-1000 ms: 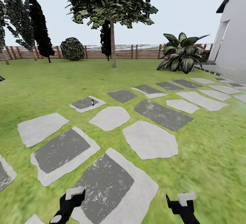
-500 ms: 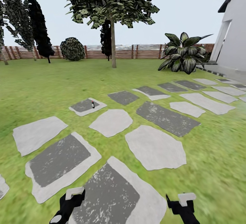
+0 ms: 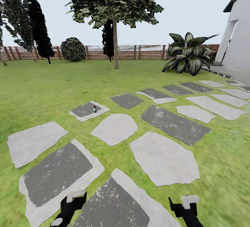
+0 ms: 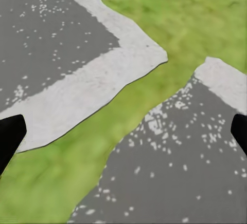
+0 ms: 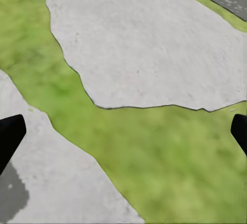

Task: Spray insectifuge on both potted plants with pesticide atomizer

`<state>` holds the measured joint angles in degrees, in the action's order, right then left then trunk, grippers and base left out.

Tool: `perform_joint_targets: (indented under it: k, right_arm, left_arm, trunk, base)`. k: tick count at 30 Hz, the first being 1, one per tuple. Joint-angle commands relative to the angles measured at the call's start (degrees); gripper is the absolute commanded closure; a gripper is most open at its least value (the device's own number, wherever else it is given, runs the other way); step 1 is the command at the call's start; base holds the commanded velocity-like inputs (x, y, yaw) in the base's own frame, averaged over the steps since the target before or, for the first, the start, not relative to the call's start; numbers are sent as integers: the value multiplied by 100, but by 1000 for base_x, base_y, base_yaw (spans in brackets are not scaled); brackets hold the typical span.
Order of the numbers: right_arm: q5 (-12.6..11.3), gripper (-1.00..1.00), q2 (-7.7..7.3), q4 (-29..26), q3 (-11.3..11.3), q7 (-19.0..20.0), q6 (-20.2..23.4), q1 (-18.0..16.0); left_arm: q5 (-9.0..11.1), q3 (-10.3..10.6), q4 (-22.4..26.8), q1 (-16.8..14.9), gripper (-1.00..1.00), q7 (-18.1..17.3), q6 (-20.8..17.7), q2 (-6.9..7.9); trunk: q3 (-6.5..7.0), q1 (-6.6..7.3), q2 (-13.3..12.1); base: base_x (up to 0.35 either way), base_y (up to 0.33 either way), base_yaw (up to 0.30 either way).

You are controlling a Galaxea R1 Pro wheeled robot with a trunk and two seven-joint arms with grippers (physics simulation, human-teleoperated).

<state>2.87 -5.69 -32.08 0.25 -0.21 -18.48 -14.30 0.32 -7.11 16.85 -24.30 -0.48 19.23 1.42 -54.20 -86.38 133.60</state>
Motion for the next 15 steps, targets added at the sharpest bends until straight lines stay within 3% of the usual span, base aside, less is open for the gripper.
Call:
perform_joint_targets:
  k: [1,15]
  right_arm:
    - [29,-100,-2,1,-1,0,-18,-3]
    - [29,-100,-1,0,2,3,-16,-3]
  left_arm:
    - [3,-13,-6,-4,-100,-5,19,-1]
    - [12,-17,-6,-4,-100,-5,19,-1]
  trunk:
    - [-5,-2,2]
    - [-5,-2,2]
  base:
    - [324,101,0]
    - [324,101,0]
